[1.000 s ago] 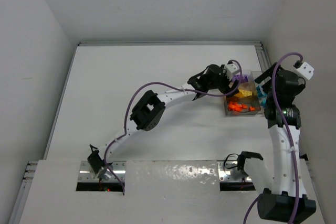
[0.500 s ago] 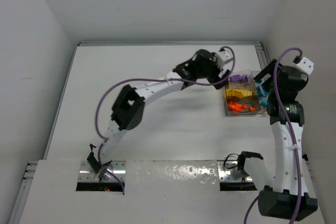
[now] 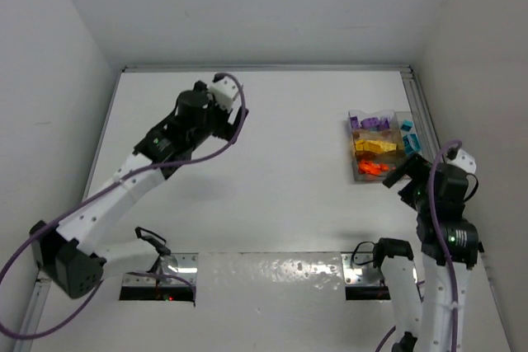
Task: Sort the legos into containers by color
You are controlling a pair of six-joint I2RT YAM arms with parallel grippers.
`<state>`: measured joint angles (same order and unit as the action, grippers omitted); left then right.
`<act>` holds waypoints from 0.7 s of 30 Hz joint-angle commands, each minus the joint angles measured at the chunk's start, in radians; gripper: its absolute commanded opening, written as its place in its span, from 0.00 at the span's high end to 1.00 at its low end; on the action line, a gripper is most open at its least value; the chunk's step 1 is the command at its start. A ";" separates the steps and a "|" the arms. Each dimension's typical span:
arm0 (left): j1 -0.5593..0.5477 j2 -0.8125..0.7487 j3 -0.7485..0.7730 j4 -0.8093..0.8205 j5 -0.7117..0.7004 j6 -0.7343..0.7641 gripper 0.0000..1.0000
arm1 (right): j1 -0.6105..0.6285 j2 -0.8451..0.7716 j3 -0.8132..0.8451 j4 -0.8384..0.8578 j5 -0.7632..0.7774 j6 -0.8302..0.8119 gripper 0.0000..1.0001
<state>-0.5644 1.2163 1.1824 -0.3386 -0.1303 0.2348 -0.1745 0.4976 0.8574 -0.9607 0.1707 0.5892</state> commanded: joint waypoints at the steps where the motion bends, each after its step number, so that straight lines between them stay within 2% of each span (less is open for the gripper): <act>1: -0.003 -0.145 -0.162 -0.071 -0.192 -0.086 0.15 | -0.002 -0.062 0.023 -0.165 0.006 0.098 0.01; 2: -0.003 -0.174 -0.191 -0.089 -0.254 -0.101 0.15 | 0.000 -0.095 0.037 -0.193 0.013 0.115 0.01; 4: 0.023 -0.257 -0.272 -0.102 -0.281 -0.117 0.14 | -0.002 -0.129 0.046 -0.219 0.018 0.129 0.01; 6: 0.041 -0.308 -0.332 -0.099 -0.293 -0.053 0.13 | -0.002 -0.183 0.046 -0.253 0.030 0.161 0.01; 10: 0.040 -0.339 -0.411 -0.067 -0.438 0.006 0.10 | -0.002 -0.258 0.038 -0.294 0.041 0.198 0.01; 17: 0.040 -0.393 -0.495 -0.092 -0.387 -0.058 0.09 | -0.002 -0.369 0.026 -0.377 0.092 0.236 0.01; 21: 0.040 -0.400 -0.506 -0.094 -0.379 -0.072 0.09 | -0.002 -0.373 0.035 -0.411 0.110 0.244 0.01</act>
<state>-0.5312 0.8402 0.6785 -0.4568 -0.5076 0.1894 -0.1745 0.1230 0.8722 -1.3327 0.2455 0.8078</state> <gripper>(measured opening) 0.906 0.993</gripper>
